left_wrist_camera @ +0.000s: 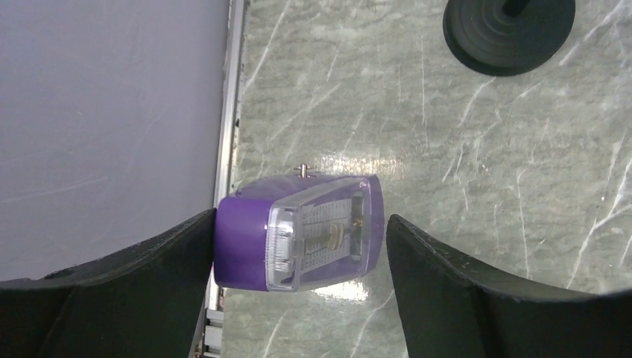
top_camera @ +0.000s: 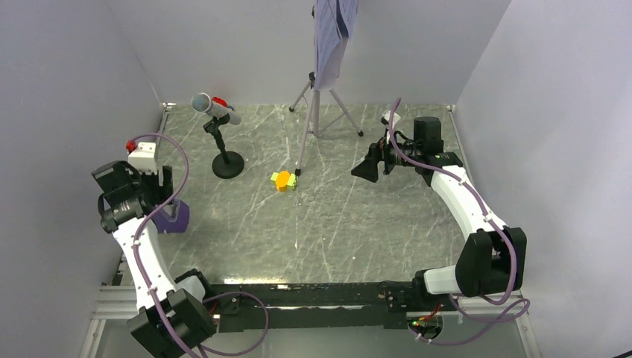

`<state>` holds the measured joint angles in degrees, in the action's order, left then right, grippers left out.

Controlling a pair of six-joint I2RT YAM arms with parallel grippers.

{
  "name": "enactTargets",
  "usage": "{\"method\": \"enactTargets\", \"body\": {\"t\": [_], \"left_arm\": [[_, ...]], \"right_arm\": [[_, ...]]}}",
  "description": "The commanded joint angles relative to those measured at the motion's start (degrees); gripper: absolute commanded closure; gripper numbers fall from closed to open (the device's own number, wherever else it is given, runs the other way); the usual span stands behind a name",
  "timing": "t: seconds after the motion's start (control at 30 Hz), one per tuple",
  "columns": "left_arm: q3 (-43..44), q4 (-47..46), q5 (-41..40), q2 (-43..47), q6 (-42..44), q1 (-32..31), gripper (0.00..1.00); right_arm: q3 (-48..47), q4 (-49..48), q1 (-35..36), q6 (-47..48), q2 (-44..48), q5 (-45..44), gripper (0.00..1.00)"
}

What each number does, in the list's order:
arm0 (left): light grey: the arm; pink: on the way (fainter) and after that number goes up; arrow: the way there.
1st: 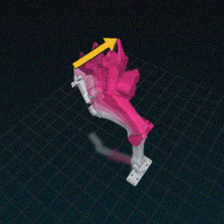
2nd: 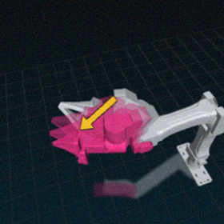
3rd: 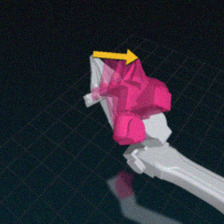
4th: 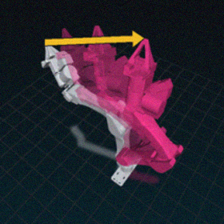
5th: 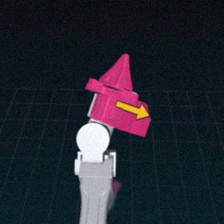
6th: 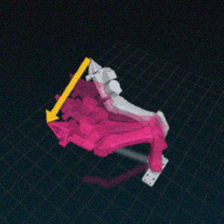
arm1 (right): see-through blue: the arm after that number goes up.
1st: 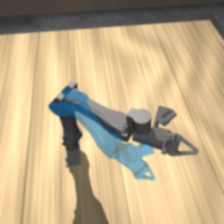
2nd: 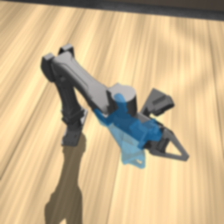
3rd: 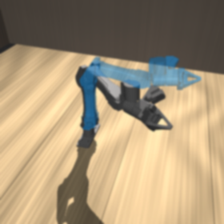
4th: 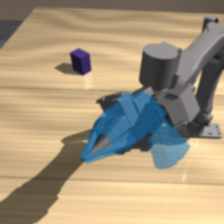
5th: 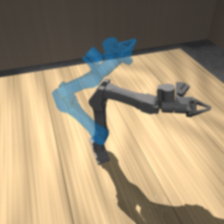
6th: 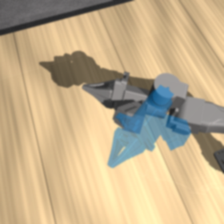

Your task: Pack up the instrument practice props

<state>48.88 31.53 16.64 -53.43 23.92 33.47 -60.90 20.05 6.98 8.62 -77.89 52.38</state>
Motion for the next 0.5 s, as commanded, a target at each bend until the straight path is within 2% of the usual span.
{"method": "enactTargets", "body": {"t": [0.0, 0.07, 0.17, 0.27, 0.33, 0.4, 0.47], "left_arm": [[4.5, -1.6, 1.9, 2.4, 0.2, 0.1, 0.13], [6.2, -0.7, 5.0, 3.6, 1.0, 0.2, 0.12], [7.7, -1.0, 13.6, 6.8, 2.7, 0.1, 0.11], [7.3, -2.5, 26.4, 8.5, 1.7, 0.0, 0.08], [6.6, -4.1, 35.1, 8.9, -0.8, -0.8, 0.09], [5.8, -7.5, 36.7, 9.5, -4.7, -3.3, 0.10], [5.5, -9.5, 36.2, 10.1, -5.7, -7.5, 0.10]], "right_arm": [[-1.6, -0.7, -0.2, 1.3, 0.6, 2.0, 0.00], [-1.3, -0.9, -0.2, 2.1, 0.7, 1.4, 0.00], [-1.7, -2.3, -0.2, 3.6, 0.4, -0.7, 0.00], [-3.4, -2.9, -0.2, 6.8, -0.2, -1.4, 0.00], [-3.1, -7.4, 0.0, 8.4, -0.1, -2.6, 0.00], [-3.6, -10.2, 0.3, 8.6, -1.9, -6.0, 0.00], [-7.7, -8.2, 0.3, 10.2, -6.0, -7.0, 0.00]]}}
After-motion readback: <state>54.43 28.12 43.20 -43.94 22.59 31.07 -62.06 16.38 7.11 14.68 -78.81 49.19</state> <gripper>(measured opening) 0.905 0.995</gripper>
